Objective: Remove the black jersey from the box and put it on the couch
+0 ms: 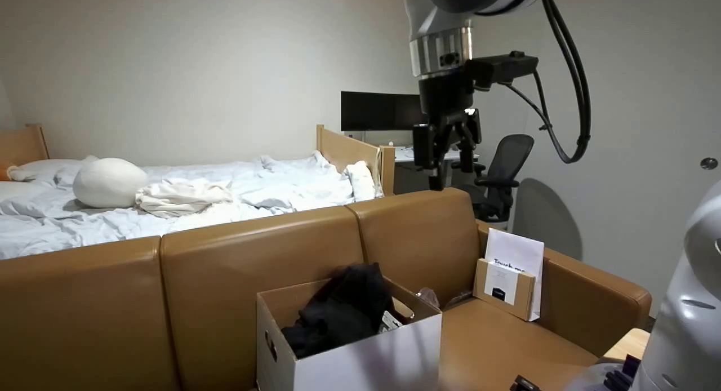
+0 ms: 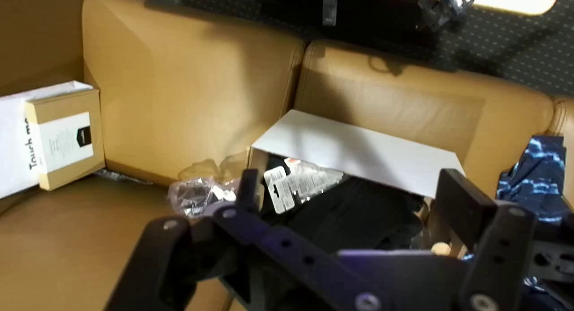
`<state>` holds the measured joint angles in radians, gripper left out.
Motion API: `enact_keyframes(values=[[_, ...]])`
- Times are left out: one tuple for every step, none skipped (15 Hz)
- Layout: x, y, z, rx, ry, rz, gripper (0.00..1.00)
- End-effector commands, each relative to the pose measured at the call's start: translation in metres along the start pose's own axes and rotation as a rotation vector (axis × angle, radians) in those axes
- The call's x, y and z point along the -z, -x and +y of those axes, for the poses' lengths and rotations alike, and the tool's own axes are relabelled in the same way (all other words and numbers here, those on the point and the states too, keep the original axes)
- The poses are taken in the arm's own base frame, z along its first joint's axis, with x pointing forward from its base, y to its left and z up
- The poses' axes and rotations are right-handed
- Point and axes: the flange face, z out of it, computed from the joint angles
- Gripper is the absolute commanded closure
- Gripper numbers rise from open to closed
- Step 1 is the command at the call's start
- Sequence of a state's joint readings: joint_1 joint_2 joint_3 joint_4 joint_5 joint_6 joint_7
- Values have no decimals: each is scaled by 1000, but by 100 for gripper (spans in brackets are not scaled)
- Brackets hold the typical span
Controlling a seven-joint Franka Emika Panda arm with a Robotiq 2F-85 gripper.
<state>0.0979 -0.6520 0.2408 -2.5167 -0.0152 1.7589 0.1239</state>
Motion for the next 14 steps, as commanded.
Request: enact_keyframes(values=[[41,-50,-43,-39,27,179,0],[49,-69,-55,-91,23,235,0],[52,-88,-63,-147,17,276,0],[44,-110,-62,-216,2,289,0],[35,-127,-61,-275,-12,302,0],[14,-139,-57,-328,-20,261,0],[-6,-152,-56,-371,-37,226,0],[-37,-158,-60,-389,-57,158,0],[-64,-168,-62,-419,-69,105,0],[-91,-174,-72,-412,-76,33,0],[-118,-183,-79,-410,-92,-27,0],[-143,-194,-90,-426,-104,-84,0],[-164,-203,-98,-451,-124,-130,0],[-134,-180,-81,-403,-89,-61,0]])
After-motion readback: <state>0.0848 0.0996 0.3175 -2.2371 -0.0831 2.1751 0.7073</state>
